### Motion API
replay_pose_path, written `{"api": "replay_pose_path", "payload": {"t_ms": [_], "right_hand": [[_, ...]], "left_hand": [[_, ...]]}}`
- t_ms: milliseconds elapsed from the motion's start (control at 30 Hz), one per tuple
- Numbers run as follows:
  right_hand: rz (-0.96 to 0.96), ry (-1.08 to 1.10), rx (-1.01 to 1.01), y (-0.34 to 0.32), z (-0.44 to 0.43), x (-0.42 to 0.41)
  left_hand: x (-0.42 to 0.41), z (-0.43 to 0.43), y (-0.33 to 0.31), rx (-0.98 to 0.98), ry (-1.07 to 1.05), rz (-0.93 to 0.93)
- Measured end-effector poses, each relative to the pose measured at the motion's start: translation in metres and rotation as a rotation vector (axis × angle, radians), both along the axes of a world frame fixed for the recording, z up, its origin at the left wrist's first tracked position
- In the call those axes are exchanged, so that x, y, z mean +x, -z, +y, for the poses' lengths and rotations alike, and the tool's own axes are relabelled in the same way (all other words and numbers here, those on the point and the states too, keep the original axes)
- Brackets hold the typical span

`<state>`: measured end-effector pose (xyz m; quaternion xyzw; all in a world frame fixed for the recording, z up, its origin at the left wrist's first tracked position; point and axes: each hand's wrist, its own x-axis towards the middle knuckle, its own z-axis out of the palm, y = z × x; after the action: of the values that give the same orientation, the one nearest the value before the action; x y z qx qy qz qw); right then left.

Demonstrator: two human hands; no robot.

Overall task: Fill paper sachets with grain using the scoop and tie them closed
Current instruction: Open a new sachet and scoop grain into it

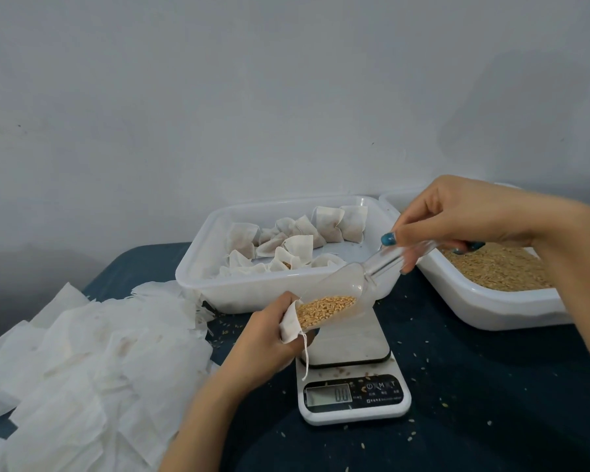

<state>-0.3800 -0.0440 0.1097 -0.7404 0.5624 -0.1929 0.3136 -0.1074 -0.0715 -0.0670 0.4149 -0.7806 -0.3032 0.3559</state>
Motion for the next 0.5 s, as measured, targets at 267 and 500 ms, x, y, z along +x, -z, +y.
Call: {"api": "replay_pose_path", "payload": {"t_ms": [267,500], "right_hand": [[0.0,-0.001,-0.02,-0.0069,0.0025,0.0008],[-0.049,0.029,-0.032,0.0001,0.0017,-0.0056]], "left_hand": [[0.0015,-0.0032,0.0037,0.023,-0.001,0.0],[0.0009,-0.0013,0.0008,-0.01,0.009,0.034]]}}
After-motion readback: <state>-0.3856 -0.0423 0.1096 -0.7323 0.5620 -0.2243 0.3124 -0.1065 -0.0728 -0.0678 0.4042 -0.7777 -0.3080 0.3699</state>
